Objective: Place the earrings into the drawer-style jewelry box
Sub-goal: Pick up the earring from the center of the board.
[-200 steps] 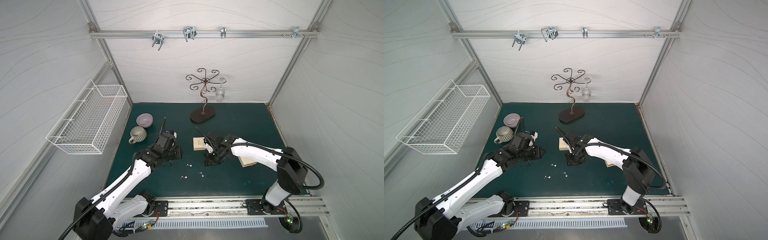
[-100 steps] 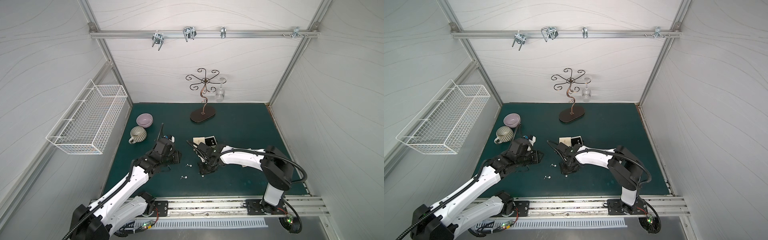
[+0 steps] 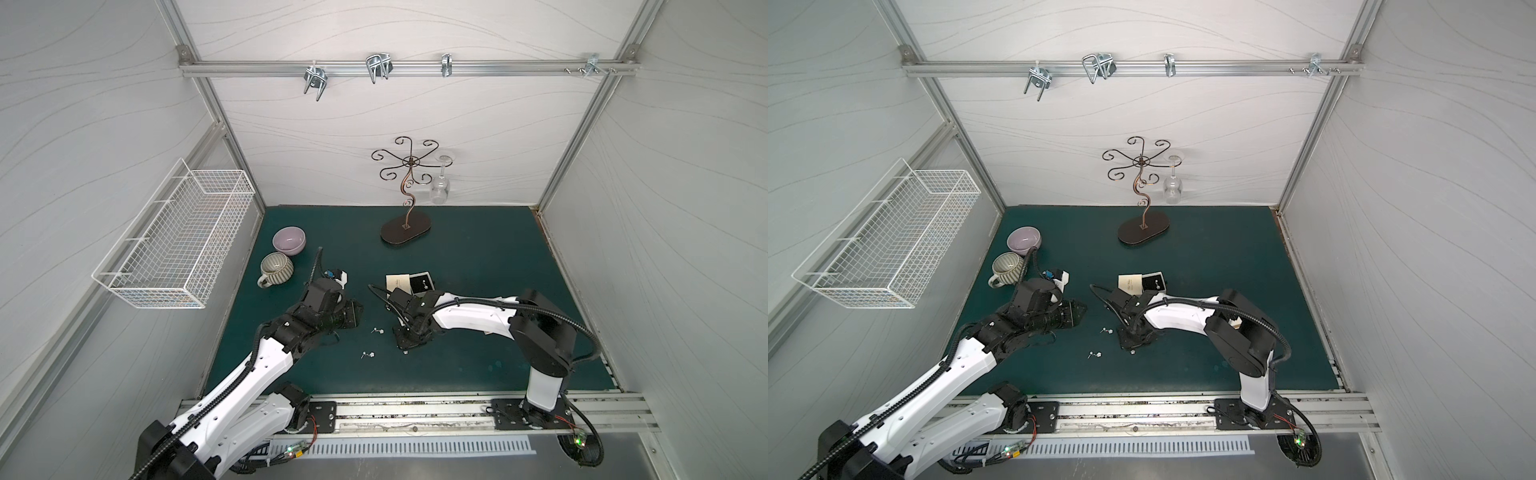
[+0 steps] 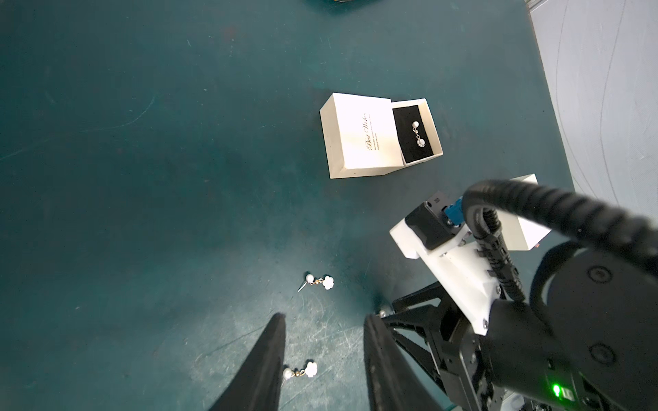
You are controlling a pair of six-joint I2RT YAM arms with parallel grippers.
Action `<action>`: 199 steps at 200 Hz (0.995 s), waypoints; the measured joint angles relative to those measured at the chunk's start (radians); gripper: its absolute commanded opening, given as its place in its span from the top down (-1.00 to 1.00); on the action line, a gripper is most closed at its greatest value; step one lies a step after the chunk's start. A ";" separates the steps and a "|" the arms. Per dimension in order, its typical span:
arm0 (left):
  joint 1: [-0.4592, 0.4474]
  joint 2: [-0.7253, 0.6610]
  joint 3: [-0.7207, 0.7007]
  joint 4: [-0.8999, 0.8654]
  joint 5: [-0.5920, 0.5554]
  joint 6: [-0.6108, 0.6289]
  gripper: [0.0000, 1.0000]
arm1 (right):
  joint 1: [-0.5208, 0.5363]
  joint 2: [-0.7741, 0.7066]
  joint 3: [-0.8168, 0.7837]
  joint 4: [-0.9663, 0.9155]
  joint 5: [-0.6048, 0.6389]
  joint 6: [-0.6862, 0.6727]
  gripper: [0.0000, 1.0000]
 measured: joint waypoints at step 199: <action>0.004 -0.020 -0.006 0.000 0.001 0.000 0.13 | 0.005 0.026 0.010 0.003 0.019 -0.028 0.75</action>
